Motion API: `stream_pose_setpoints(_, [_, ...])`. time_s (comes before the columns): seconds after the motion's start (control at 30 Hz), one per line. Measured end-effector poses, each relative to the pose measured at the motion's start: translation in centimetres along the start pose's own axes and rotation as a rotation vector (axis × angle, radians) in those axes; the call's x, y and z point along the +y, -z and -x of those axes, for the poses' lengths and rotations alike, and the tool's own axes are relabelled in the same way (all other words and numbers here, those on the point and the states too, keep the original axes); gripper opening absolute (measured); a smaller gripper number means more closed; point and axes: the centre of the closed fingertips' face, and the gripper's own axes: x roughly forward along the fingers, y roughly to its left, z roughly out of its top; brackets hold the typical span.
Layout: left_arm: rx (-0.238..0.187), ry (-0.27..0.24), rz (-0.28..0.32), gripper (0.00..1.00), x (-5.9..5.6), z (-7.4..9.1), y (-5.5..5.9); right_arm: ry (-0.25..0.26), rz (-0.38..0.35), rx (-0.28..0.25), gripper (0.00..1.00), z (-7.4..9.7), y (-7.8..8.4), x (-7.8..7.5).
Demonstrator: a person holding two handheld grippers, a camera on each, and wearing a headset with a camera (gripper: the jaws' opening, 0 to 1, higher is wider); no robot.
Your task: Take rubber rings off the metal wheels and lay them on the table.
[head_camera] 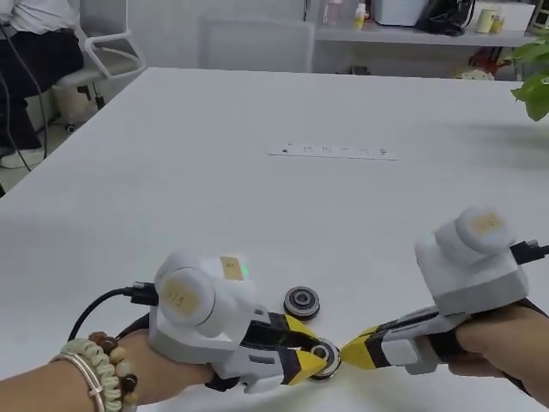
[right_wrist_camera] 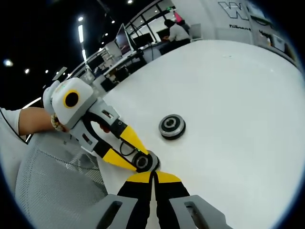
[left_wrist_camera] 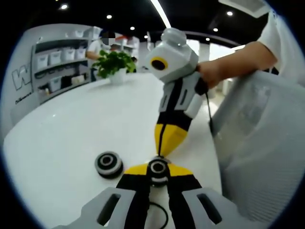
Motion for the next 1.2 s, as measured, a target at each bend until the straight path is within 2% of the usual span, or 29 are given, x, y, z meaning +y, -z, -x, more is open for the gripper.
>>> stream_pose_setpoints(0.17, [-0.001, 0.000, 0.001, 0.14, 0.06, 0.03, 0.01, -0.009, -0.048, -0.009, 0.00, -0.03, -0.07, -0.07])
stream_pose_setpoints(0.27, [0.000, -0.002, 0.002, 0.14, 0.06, 0.05, 0.01, -0.009, -0.019, -0.007, 0.00, -0.08, -0.08, 0.06])
stream_pose_setpoints(0.37, [0.002, -0.005, 0.002, 0.14, 0.09, 0.09, 0.02, -0.007, -0.029, -0.008, 0.00, -0.13, -0.13, 0.07])
stream_pose_setpoints(0.53, [0.005, -0.006, 0.001, 0.14, 0.10, 0.08, 0.03, -0.024, -0.087, -0.024, 0.00, -0.09, -0.40, 0.19])
stream_pose_setpoints(0.83, [0.008, -0.001, -0.001, 0.14, 0.06, 0.07, 0.02, -0.028, -0.127, -0.019, 0.00, -0.10, -0.41, 0.49])
stream_pose_setpoints(1.2, [0.013, -0.019, -0.004, 0.14, 0.48, -0.01, -0.01, -0.010, -0.153, -0.037, 0.00, -0.16, -0.78, 0.17])
